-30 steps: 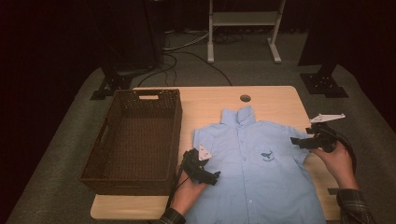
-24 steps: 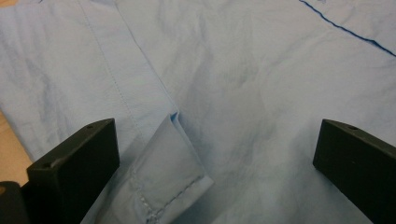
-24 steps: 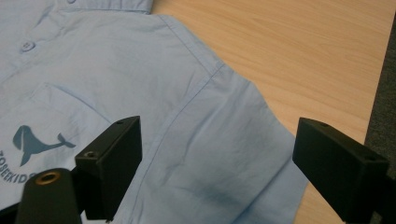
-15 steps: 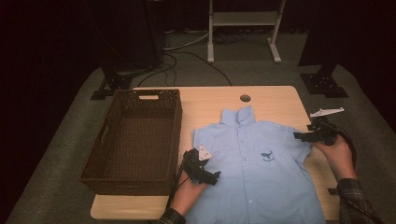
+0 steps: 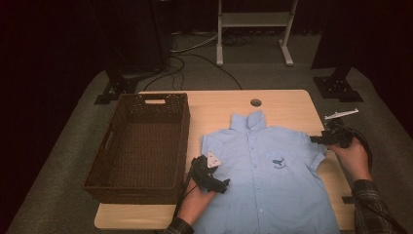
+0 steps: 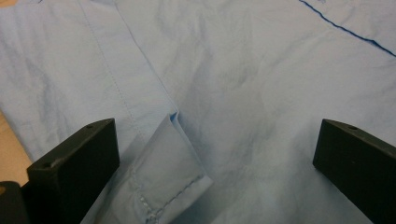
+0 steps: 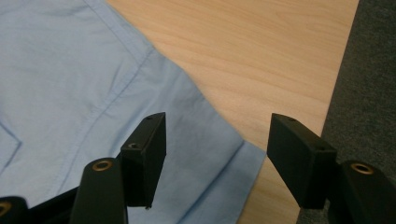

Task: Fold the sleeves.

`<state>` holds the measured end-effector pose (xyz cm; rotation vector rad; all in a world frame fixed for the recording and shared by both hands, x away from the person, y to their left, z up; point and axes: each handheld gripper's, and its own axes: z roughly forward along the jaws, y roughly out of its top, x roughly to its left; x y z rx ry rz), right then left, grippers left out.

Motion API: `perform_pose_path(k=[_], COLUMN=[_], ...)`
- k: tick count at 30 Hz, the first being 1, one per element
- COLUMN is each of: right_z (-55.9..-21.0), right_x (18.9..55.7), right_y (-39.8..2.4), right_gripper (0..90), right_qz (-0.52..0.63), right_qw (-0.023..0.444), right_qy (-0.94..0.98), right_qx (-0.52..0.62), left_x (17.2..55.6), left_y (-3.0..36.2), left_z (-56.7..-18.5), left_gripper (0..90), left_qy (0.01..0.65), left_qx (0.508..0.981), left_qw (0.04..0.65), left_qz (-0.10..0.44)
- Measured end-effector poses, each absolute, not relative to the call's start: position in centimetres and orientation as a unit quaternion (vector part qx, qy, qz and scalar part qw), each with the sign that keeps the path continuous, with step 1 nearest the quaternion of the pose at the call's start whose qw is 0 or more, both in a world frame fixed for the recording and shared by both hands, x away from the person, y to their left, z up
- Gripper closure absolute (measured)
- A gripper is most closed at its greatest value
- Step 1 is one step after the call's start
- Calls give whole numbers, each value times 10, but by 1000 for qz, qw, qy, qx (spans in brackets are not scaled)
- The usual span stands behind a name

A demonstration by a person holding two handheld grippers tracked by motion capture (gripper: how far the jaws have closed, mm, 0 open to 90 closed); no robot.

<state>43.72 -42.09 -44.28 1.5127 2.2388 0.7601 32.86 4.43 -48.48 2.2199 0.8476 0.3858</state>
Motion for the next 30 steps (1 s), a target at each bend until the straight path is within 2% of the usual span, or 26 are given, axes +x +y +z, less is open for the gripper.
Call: perform_pose_path(k=[8,22,24,26,30], right_z=[-450,-458,-457,-457,-457], right_x=[445,447,447,447,445], right_y=[-429,-427,-426,-426,-426], right_gripper=[564,585,611,647,786], right_qz=[246,245,241,239,247], right_qw=[159,138,140,141,134], right_qy=[786,787,788,792,792], right_qx=[545,549,549,544,542], left_x=[329,329,329,329,329], left_y=[44,44,44,44,44], left_z=[-485,-485,-485,-485,-485], left_gripper=[0,0,0,0,0], left_qy=[328,328,328,328,328], left_qx=[861,861,861,861,861], left_qw=[359,359,359,359,359], left_qz=[149,149,149,149,149])
